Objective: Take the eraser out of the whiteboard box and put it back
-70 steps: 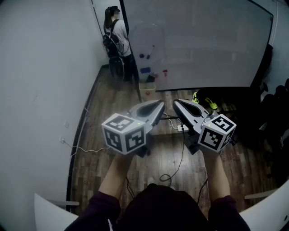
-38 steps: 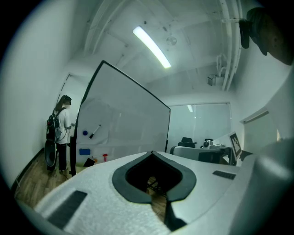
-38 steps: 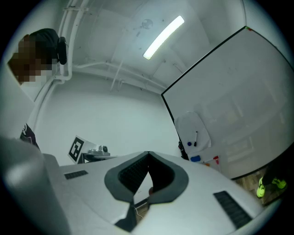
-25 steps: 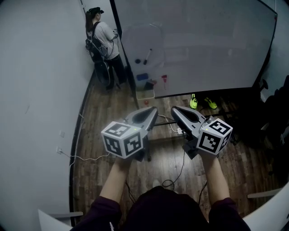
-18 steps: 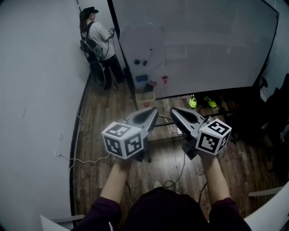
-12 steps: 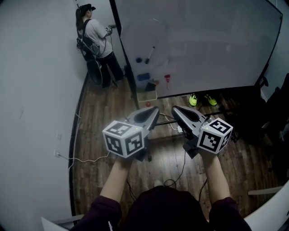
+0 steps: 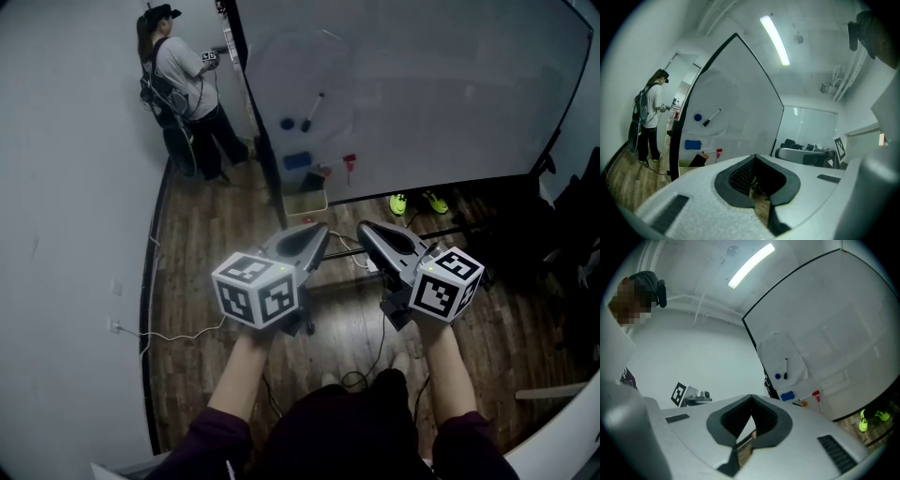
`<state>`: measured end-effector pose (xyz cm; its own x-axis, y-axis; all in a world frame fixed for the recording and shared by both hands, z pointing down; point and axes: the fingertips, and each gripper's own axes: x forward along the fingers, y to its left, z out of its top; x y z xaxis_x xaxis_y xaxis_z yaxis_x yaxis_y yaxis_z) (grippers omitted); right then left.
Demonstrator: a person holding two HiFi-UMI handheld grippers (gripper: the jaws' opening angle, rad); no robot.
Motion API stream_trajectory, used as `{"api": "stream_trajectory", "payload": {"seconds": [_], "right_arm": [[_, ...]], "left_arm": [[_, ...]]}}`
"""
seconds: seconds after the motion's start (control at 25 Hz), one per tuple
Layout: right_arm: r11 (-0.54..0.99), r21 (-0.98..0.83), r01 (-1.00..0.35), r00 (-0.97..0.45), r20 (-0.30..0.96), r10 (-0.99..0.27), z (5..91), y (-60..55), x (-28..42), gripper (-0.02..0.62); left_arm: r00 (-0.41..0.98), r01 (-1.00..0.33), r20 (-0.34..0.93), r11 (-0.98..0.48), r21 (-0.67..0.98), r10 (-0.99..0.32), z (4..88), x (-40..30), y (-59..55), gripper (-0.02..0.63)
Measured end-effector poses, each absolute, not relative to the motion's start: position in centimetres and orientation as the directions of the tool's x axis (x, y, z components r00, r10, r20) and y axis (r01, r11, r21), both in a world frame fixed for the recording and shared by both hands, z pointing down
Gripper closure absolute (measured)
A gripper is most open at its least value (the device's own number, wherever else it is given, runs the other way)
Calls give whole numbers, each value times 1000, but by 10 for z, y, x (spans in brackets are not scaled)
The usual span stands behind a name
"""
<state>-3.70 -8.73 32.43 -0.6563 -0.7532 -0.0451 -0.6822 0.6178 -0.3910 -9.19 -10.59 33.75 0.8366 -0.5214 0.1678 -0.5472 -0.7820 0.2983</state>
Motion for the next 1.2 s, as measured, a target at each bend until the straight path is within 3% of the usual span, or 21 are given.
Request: {"api": "stream_trajectory", "payload": {"seconds": [1.2], "right_arm": [[732,-476,-488,-817,-47,-575,371,-224,-30,592]], "left_arm": [[676,-733,255,-594,332,-691,395,-81,-222,601]]}}
